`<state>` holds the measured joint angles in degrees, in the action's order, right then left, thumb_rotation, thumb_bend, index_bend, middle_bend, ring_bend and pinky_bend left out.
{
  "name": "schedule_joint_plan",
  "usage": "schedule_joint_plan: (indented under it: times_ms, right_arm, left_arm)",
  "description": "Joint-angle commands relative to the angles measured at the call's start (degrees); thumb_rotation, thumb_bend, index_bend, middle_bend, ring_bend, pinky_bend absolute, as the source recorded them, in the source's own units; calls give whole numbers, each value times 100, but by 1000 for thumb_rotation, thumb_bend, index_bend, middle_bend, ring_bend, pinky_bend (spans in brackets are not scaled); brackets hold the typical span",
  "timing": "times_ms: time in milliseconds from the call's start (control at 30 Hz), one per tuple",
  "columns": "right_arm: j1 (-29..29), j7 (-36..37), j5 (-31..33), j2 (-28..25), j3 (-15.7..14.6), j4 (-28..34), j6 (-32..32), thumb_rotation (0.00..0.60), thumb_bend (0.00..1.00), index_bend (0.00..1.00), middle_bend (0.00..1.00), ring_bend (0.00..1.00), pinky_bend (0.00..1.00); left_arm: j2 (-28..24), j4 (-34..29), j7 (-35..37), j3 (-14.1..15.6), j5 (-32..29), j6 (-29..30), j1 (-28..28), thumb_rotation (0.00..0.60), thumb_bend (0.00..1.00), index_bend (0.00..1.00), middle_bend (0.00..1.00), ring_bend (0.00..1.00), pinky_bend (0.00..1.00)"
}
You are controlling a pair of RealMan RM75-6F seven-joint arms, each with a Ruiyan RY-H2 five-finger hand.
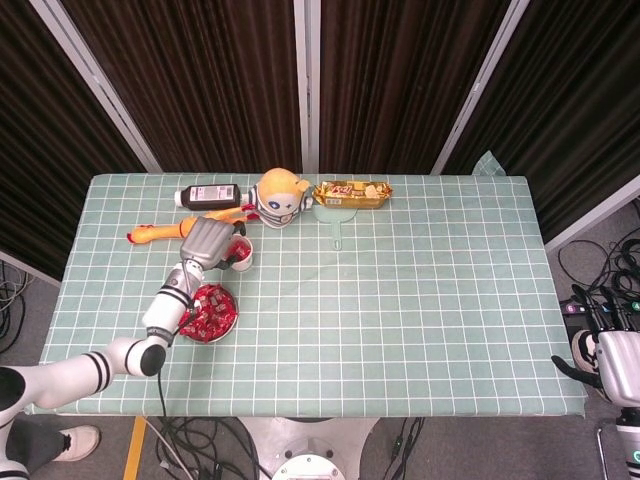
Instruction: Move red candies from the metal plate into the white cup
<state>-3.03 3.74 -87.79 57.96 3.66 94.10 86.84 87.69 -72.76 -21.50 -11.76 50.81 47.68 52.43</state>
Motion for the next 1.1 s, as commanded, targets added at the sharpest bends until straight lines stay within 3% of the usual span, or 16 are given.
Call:
schedule_joint_plan:
  times_ms: [33,200,500,733,1100]
  right_arm:
    - [-8,7,-8,3,2,-2,-6,600,30,25,208,8,202]
    - [-33,12,-37,-2,1,-3,-26,600,30,25,208,9,203]
    - [-78,18,-87,14,-2,-11,-57,600,30,25,208,8,203]
    - [-96,27,-89,21,-5,-21,-75,600,29,25,208,9,203]
    - [-140,-5,-75,34,-3,0,-135,600,29,25,208,9,204]
  left_arm:
    - [-109,-151,30,19,88,168,-99,600,324,394,1000,964,1000]
    - [-510,-704,297,177,547,703,-528,600,324,432,1000,964,1000]
    - [-1098,-1445,373,885,1468,1497,-1369,600,317,501,1000,964,1000]
    - [-1157,-1620,-13,1375,1604,1458,-1732,600,313,502,1000,962,1000]
    - [-815,-1622,-346,1653,1681,1393,-2068,600,313,498,1000,962,1000]
